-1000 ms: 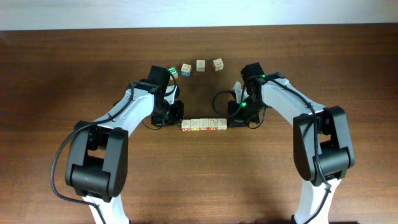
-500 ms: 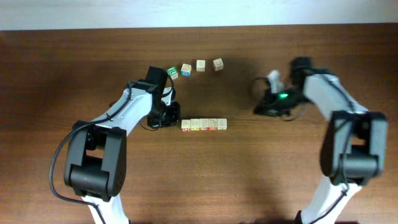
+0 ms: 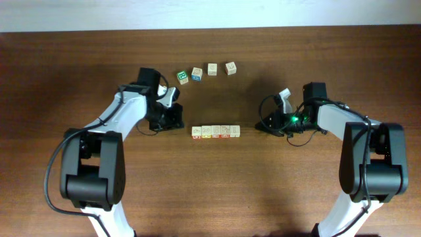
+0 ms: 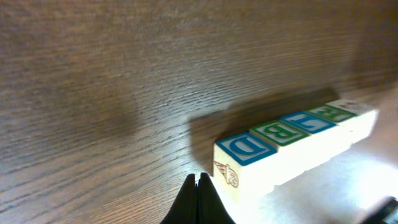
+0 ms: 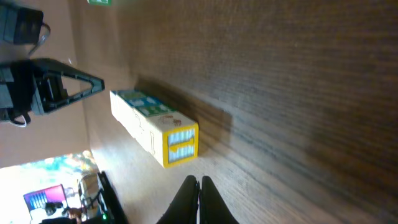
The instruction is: Rotate 5 blocks
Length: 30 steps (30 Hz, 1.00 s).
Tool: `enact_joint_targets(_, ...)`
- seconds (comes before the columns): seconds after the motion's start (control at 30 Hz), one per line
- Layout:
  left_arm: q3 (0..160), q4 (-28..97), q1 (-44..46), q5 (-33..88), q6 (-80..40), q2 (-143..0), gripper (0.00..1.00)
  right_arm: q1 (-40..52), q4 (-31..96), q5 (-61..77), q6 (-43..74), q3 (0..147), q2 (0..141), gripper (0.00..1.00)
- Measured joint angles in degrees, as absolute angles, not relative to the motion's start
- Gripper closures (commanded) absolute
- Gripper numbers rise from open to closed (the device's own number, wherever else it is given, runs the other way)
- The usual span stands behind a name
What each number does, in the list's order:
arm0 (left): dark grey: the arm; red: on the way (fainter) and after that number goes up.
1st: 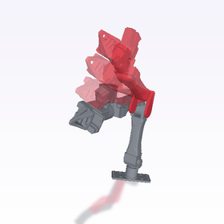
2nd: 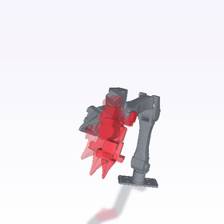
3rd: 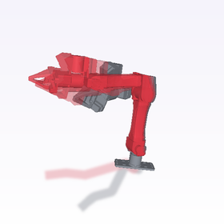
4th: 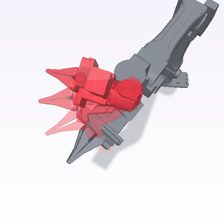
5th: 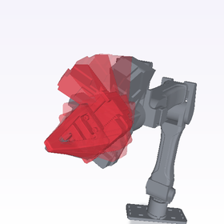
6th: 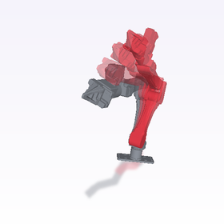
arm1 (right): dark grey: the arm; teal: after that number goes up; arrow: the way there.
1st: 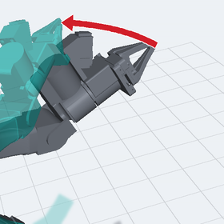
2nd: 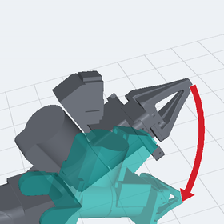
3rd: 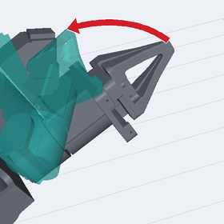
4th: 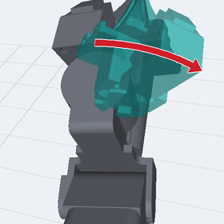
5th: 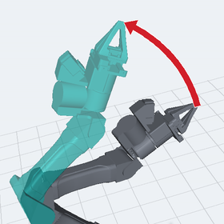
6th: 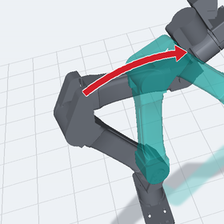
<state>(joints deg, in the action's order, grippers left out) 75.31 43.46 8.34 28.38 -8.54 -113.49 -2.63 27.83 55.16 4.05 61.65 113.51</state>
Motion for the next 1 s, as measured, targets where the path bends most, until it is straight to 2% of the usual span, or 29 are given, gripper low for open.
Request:
enact_joint_targets(0.27,71.8,41.8,7.1,34.1,-5.5,-113.5,1.0,2.8,23.2,51.5,10.6,61.6,113.5,0.95)
enact_joint_targets(1.0,70.4,37.8,7.9,36.4,-8.0,-113.5,1.0,3.1,22.4,50.8,11.8,61.6,115.3,0.95)
